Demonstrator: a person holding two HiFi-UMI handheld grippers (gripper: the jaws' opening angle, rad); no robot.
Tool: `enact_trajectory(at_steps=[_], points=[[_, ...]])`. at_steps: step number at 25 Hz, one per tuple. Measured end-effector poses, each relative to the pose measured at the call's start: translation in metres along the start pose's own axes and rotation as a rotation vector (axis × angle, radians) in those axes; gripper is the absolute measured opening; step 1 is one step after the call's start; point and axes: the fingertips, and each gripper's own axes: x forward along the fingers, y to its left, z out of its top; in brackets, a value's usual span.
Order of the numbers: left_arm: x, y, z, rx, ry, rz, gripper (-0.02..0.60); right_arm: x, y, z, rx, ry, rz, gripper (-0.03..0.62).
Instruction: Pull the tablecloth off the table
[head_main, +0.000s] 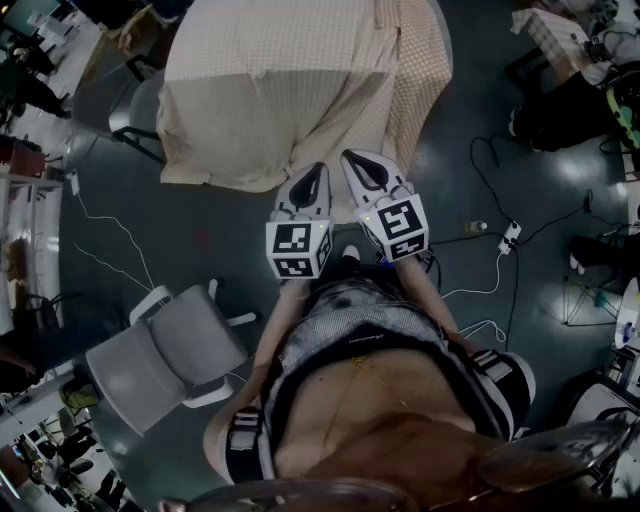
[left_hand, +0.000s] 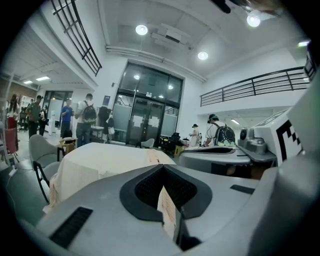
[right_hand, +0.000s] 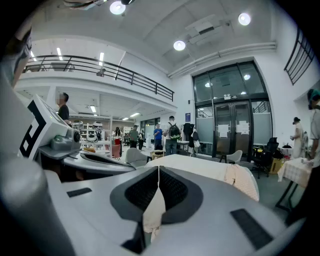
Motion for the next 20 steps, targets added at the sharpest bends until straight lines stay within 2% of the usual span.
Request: enact_trajectory(at_steps=[11,20], points=[[0.002,-0.004,-0.008,-0.028,-0.003,0.026,0.009,-0.004,-0.011,-0.012,-0.001,0.025,0.002,0.066],[0.03,0.04,0.007,-0.064,-0.015,0.003,0.009,0.046,-0.018,0.002,0.031,0.011,0.008,0.066]])
